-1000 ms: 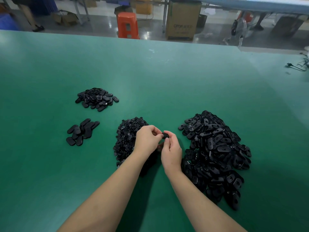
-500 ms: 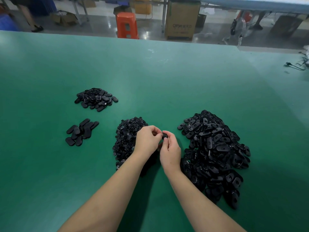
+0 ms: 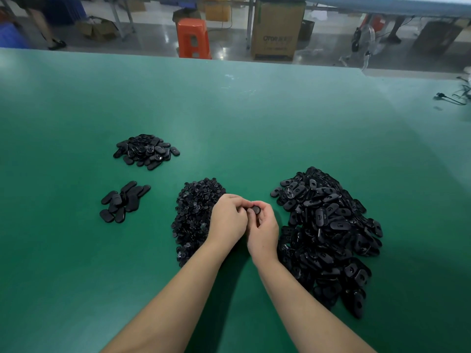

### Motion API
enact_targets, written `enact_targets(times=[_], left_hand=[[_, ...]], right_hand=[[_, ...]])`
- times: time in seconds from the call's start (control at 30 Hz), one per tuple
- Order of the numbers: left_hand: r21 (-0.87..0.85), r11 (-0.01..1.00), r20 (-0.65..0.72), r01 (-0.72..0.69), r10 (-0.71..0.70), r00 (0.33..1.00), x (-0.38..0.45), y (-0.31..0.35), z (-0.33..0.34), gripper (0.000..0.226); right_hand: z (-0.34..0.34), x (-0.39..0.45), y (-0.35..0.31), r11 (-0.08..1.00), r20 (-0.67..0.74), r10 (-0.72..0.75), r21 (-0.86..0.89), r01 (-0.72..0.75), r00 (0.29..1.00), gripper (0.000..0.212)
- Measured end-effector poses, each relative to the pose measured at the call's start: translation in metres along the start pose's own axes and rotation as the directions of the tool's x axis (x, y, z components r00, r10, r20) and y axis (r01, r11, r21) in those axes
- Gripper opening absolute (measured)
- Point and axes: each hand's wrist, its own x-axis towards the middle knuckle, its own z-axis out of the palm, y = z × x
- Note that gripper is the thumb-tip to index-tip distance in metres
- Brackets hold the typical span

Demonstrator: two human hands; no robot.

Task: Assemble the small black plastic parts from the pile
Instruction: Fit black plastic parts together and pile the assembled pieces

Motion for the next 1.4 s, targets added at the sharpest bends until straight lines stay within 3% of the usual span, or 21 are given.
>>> enact_targets(times=[0.2,0.63,1.4], left_hand=[[-0.006,1.0,0.007,-0.017,0.017,1.0,0.0,-0.006,-0.003,0.024],[-0.008,0.999,0.049,0.037,-0.037,0.998,0.009,-0.016,-0.004,0.005],[0.017,0.997,0.136,0.07,-0.071,0.988,0.007,-0.013,-0.007,0.007]], right_hand=[[-0.001,0.001,-0.002,0.999,0.019,-0.001,-0.04,0.002,1.0,0.026],[-0.002,0.001,-0.005,0.993,0.052,0.008,-0.119,-0.002,0.999,0.016],[-0.002,-0.001,-0.006,0.994,0.045,0.013,-0.107,-0.008,0.999,0.018]])
